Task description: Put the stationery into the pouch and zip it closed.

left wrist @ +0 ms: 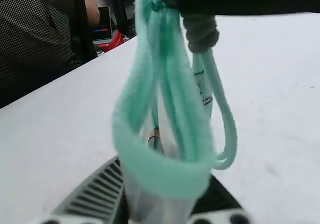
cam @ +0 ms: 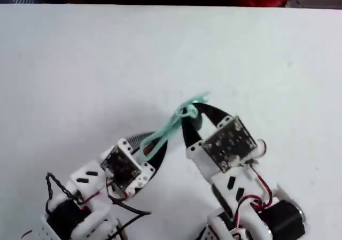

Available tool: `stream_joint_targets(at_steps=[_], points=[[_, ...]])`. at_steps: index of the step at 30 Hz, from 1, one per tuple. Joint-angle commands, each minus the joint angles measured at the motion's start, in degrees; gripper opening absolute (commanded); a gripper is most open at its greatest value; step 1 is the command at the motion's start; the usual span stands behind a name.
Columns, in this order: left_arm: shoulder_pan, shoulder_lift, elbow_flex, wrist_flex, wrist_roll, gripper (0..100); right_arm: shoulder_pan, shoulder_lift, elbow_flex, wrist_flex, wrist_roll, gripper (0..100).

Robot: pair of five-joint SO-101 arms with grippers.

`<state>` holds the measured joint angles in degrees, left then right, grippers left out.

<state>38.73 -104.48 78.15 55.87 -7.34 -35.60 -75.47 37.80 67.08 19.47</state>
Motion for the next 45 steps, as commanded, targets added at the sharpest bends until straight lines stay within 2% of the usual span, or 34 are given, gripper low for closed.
stream_joint_targets(at_steps=[1, 6, 14, 18, 23, 32, 37, 38, 45], points=[[2.24, 0.57, -0.26, -1.05, -0.44, 2, -6.55, 4.0, -2.37, 2.07, -2.46, 1.8], [2.24, 0.57, -0.26, -1.05, -0.53, 2, -13.76, 7.34, -6.42, 7.87, -2.55, 1.8], [2.15, 0.57, -0.26, -1.05, -0.53, 2, -20.97, 10.86, -12.22, 14.46, -2.2, 1.8], [2.15, 0.57, -0.26, -0.97, -0.53, 2, -26.59, 11.91, -16.0, 19.82, 1.14, 1.8], [2.15, 0.57, -0.26, -1.05, -0.53, 2, -31.08, 14.11, -24.09, 27.21, 1.67, 1.8], [2.15, 0.57, -0.26, -0.88, -0.53, 2, -30.73, 17.63, -27.52, 28.7, 4.84, 3.9], [2.15, 0.57, -0.26, -0.88, -0.53, 2, -26.68, 12.97, -27.16, 31.43, 5.45, 31.9], [2.15, 0.57, -0.26, -0.88, -0.53, 2, -26.59, 12.0, -26.81, 31.6, 6.33, 34.2], [2.15, 0.57, -0.26, -0.79, -0.53, 2, -25.89, 9.19, -24.88, 31.78, 9.49, 31.2]])
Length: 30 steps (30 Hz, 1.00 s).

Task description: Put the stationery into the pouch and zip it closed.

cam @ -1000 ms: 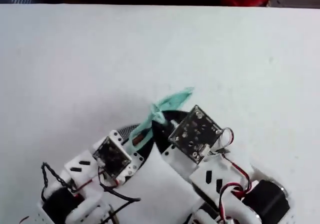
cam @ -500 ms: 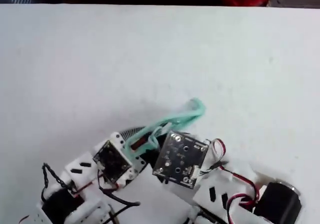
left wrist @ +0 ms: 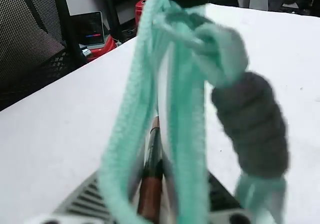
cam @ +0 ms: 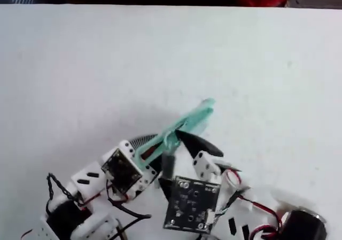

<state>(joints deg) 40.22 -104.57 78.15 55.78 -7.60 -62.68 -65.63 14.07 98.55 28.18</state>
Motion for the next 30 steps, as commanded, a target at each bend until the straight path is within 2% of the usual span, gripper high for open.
stream_joint_targets(at_steps=[1, 4, 8, 10, 18, 27, 29, 30], points=[[0.66, 0.66, -0.26, -0.7, -0.26, 2, 2.51, -1.36, -2.46, 0.31, 0.79, 31.2], [0.66, 0.66, -0.26, -0.7, -0.26, 2, 10.07, -4.18, -7.3, 0.22, 5.1, 31.2], [0.66, 0.66, -0.26, -0.62, -0.26, 2, 25.1, -3.74, -7.65, -0.04, 15.82, 31.2], [0.66, 0.66, -0.26, -0.62, -0.26, 2, 28.0, -2.59, -5.8, 0.04, 20.84, 31.2], [1.01, 0.66, -0.26, 0.09, -0.26, 2, 31.25, 1.71, -1.14, -0.13, 33.05, 31.2], [0.75, 0.66, -0.26, -0.09, -0.26, 2, 30.55, 12.62, -1.23, -3.82, 36.31, 30.7], [0.75, 0.66, -0.26, -0.18, -0.35, 2, 29.23, 12.97, -1.32, -3.82, 36.22, 23.5], [0.75, 0.66, -0.26, -0.18, -0.44, 3, 28.62, 12.79, -1.32, -3.91, 36.31, 15.6]])
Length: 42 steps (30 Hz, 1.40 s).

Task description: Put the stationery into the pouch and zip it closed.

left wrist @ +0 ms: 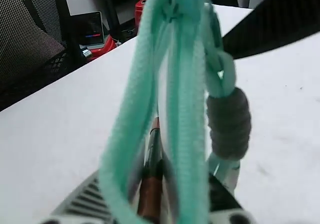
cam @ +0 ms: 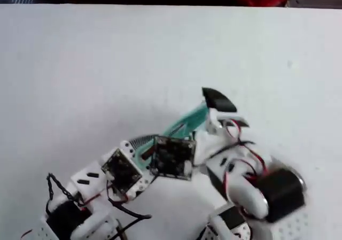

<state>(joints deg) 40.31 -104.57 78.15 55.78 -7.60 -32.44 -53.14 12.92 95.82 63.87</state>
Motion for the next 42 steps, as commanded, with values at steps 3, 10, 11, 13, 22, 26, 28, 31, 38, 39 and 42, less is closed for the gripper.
stream_joint_targets(at_steps=[3, 10, 11, 13, 22, 26, 28, 31, 38, 39, 42], points=[[0.66, 0.66, -0.35, -1.67, -2.29, 5, -2.33, -1.54, 0.26, -3.47, 0.09, 4.6], [-3.38, 0.66, -2.55, 1.14, 8.35, 22, -2.24, -4.79, 0.44, -3.74, -5.63, 2.2], [-5.05, 0.66, -3.87, 1.58, 9.23, 22, -2.24, -4.97, 0.97, -3.82, -6.95, 2.2], [-8.4, 0.66, -7.74, 4.04, 10.37, 23, -2.24, -5.58, 2.73, -5.58, -9.85, 2.2], [-18.51, 0.66, -23.74, 17.32, 13.19, 28, 6.02, -13.58, 16.79, -19.91, -24.7, 2.2], [-13.58, 0.92, -23.91, 14.33, 7.74, 28, 6.02, -18.95, 22.51, -21.58, -27.43, 2.2], [-8.66, 1.63, -22.68, 10.81, 7.3, 27, 5.93, -21.41, 25.05, -22.55, -28.4, 2.2], [-3.12, 6.9, -20.13, 5.8, 7.21, 27, 2.33, -24.92, 27.78, -22.29, -28.4, 2.2], [-1.89, 24.75, -21.98, -3.34, 7.12, 25, -1.54, -34.07, 33.23, -21.23, -28.31, 2.2], [-1.63, 25.8, -22.24, -3.43, 7.12, 25, -1.54, -34.95, 33.93, -21.23, -28.31, 2.2], [-1.89, 26.77, -22.51, -3.69, 7.38, 25, -1.8, -37.85, 35.87, -21.23, -28.31, 2.2]])
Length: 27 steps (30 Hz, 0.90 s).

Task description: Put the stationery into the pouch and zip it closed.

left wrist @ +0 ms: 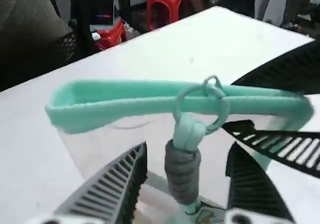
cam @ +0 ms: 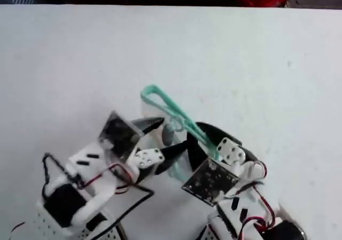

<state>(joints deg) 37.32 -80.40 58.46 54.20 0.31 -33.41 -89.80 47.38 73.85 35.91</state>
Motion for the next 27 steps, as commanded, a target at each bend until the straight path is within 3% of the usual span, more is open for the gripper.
stream_joint_targets(at_steps=[1, 7, 11, 18, 27], points=[[1.1, 2.59, -2.81, -2.55, -0.53, 23, -0.92, -1.98, 2.02, 0.57, -0.35, 2.2], [1.19, 2.51, -3.25, -3.34, -0.97, 1, -0.66, -4.26, 4.48, 0.48, -0.7, 2.2], [1.1, 1.45, -3.52, -3.16, -0.88, 2, -0.66, -4.26, 5.45, 0.4, -4.57, 2.2], [0.66, -8.22, -2.99, -2.99, -1.05, 2, -0.57, -4.26, 5.54, 0.4, -4.75, 2.2], [-16.22, -12.26, -3.43, -3.52, -2.46, 2, -0.92, -4.7, 6.68, 0.48, -4.57, 2.2]])
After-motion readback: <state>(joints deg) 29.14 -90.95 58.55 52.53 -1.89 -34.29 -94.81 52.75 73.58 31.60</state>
